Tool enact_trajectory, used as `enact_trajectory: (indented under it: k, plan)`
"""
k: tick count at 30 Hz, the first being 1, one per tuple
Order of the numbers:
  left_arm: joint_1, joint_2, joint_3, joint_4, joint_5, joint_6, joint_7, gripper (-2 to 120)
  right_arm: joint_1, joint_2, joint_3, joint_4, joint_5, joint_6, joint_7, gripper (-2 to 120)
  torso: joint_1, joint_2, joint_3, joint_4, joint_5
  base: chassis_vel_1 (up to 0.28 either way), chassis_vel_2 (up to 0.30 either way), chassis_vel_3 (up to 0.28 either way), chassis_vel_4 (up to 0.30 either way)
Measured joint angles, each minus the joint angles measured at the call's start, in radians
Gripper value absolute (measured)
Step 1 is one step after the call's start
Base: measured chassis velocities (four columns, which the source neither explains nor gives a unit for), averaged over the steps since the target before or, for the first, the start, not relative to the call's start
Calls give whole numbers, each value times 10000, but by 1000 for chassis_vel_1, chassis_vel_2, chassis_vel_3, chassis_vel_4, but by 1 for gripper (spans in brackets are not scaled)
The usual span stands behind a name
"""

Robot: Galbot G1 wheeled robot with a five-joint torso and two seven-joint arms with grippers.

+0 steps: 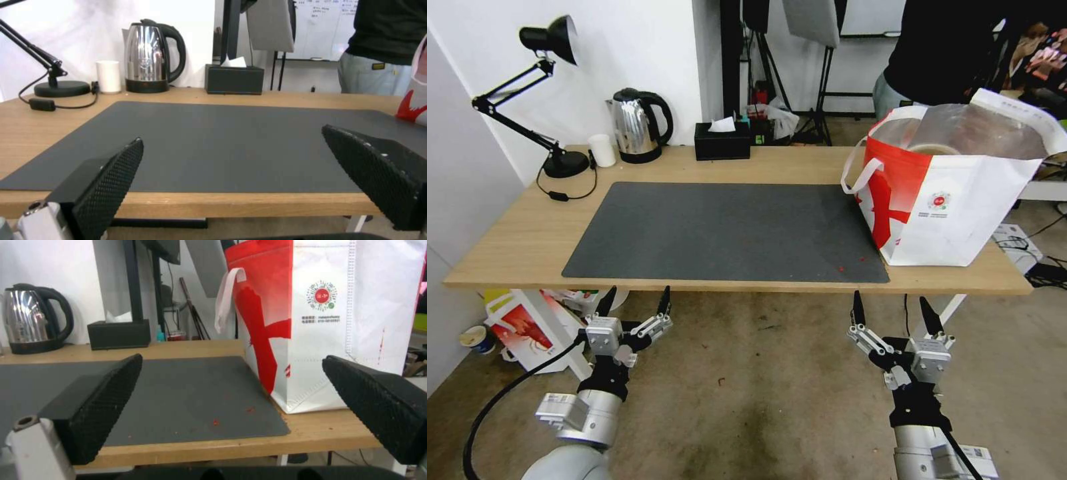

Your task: Pick up the trash from the table and place it into the takeout bag.

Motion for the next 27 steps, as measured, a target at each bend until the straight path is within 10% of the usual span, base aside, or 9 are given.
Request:
enact_trajectory:
  k: [27]
  plan:
    - [0,3,1,-15,0,16,2,100,0,0,0,0,0,0,0,100,0,0,0,0,0,0,0,0,0]
